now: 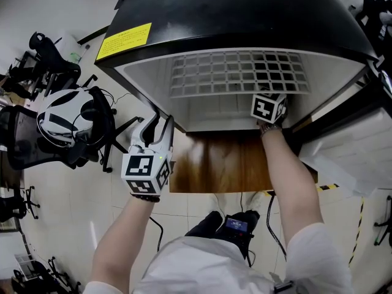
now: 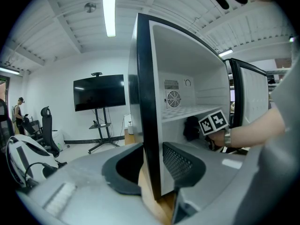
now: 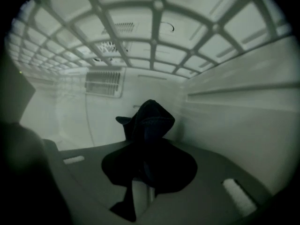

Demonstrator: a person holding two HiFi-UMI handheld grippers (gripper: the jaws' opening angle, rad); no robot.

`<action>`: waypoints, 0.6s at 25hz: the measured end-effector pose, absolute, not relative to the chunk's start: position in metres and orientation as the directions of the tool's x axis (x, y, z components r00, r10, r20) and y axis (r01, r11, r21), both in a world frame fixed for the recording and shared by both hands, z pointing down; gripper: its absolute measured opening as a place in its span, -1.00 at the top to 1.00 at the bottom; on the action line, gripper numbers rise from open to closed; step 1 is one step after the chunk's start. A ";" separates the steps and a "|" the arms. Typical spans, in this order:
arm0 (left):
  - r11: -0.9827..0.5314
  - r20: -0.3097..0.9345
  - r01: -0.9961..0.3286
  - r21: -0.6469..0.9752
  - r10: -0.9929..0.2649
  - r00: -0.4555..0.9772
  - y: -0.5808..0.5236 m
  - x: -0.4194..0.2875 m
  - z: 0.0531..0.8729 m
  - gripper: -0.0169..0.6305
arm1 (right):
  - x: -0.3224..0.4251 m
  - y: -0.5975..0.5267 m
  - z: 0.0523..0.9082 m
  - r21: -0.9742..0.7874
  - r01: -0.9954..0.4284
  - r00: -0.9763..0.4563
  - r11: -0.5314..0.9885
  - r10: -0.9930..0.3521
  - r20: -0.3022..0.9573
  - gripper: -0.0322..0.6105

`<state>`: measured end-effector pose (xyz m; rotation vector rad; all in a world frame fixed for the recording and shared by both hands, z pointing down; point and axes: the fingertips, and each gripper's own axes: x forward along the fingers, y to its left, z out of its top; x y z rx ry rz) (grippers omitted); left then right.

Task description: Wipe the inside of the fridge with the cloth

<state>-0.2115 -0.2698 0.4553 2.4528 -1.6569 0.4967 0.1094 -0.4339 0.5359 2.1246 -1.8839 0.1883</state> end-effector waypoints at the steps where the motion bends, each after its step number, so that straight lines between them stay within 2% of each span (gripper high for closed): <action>1: -0.383 0.345 -0.921 -0.066 -0.875 0.339 -0.270 -0.212 0.455 0.57 | 0.101 -0.428 0.534 0.122 -0.989 0.115 -0.083 -0.952 0.282 0.69; 6: -0.386 0.344 -0.920 -0.060 -0.874 0.344 -0.270 -0.211 0.455 0.57 | 0.030 -0.405 0.519 0.106 -0.991 -0.057 0.082 -0.975 0.217 0.69; 15: -0.395 0.346 -0.916 -0.063 -0.870 0.351 -0.270 -0.210 0.456 0.57 | -0.091 -0.391 0.519 0.032 -0.944 -0.314 0.328 -0.925 0.215 0.69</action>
